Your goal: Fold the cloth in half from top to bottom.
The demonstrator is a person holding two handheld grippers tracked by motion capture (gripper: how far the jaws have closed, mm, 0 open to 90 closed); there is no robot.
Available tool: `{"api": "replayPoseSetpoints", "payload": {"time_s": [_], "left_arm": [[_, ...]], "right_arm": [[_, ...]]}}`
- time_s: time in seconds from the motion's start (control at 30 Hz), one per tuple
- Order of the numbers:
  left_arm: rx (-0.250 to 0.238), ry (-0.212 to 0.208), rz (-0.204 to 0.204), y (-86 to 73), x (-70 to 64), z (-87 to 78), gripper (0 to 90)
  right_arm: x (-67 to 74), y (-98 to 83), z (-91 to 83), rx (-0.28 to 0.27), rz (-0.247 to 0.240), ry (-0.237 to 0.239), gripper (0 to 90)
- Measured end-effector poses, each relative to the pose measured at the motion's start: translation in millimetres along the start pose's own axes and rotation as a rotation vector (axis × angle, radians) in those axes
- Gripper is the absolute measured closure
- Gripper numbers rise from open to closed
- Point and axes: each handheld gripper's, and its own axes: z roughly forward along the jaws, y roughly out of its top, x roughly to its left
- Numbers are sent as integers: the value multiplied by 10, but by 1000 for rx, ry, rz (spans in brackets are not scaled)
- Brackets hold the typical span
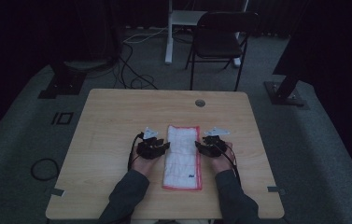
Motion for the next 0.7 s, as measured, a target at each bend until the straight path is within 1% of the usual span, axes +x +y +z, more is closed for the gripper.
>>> {"api": "replayPoseSetpoints", "payload": {"time_s": [0.17, 0.33, 0.43, 0.5, 0.7], "left_arm": [[7, 18, -6, 39, 52, 93, 620], [7, 27, -8, 56, 66, 166, 613], [12, 31, -21, 51, 58, 222, 611], [21, 34, -19, 54, 56, 263, 609], [33, 59, -38, 77, 93, 360, 606]], "right_arm": [[-31, 33, 38, 4, 10, -7, 566], [-62, 69, 70, 4, 20, -14, 566], [-92, 83, 100, 7, 34, -18, 566], [-104, 92, 121, 10, 43, -20, 566], [-106, 138, 227, 26, 46, -26, 567]]}}
